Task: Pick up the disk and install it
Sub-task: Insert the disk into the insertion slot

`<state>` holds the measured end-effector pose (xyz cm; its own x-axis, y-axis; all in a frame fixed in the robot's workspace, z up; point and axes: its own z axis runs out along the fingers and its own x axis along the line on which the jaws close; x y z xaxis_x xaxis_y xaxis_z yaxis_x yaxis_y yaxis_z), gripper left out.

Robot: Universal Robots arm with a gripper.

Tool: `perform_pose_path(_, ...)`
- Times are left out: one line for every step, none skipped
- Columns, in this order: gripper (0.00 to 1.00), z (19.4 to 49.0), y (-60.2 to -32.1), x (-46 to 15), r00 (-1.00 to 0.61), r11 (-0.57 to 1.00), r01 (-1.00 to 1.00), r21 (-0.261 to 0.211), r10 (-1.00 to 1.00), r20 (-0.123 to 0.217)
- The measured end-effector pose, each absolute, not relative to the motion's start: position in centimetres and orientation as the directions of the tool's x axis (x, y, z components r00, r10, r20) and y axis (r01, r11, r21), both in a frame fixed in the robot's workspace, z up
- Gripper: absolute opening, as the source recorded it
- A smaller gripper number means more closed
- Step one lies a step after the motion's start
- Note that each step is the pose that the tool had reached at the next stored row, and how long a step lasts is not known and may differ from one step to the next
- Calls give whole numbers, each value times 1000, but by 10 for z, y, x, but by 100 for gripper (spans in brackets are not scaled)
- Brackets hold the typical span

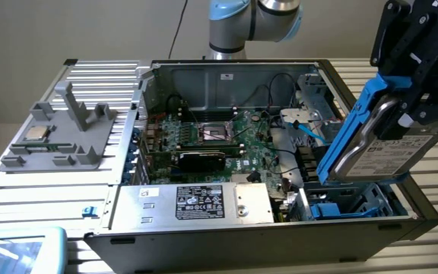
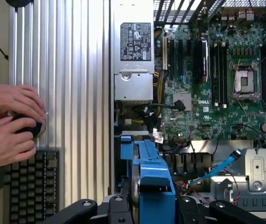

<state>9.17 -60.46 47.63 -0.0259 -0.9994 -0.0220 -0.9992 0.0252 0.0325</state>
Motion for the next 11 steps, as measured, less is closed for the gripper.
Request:
perform_pose_path(37, 474, -605, 92, -26, 25, -999, 33, -999, -22)
perform_pose_path(37, 473, -605, 92, -26, 25, -999, 33, -999, -22)
perform_pose_path(37, 471, -605, 92, -26, 25, -999, 33, -999, -22)
perform_pose_path(37, 469, -605, 92, -26, 25, -999, 33, -999, -22)
perform_pose_path(37, 467, -605, 92, -26, 25, -999, 33, -999, -22)
perform_pose_path(37, 465, -605, 92, -26, 25, -999, 33, -999, -22)
perform_pose_path(37, 464, -605, 92, -26, 25, -999, 33, -999, -22)
perform_pose_path(37, 462, -605, 92, -26, 25, -999, 33, -999, -22)
perform_pose_path(37, 461, -605, 92, -26, 25, -999, 33, -999, -22)
perform_pose_path(37, 461, -605, 92, -26, 25, -999, 33, -999, -22)
perform_pose_path(37, 461, -605, 92, -26, 25, -999, 33, -999, -22)
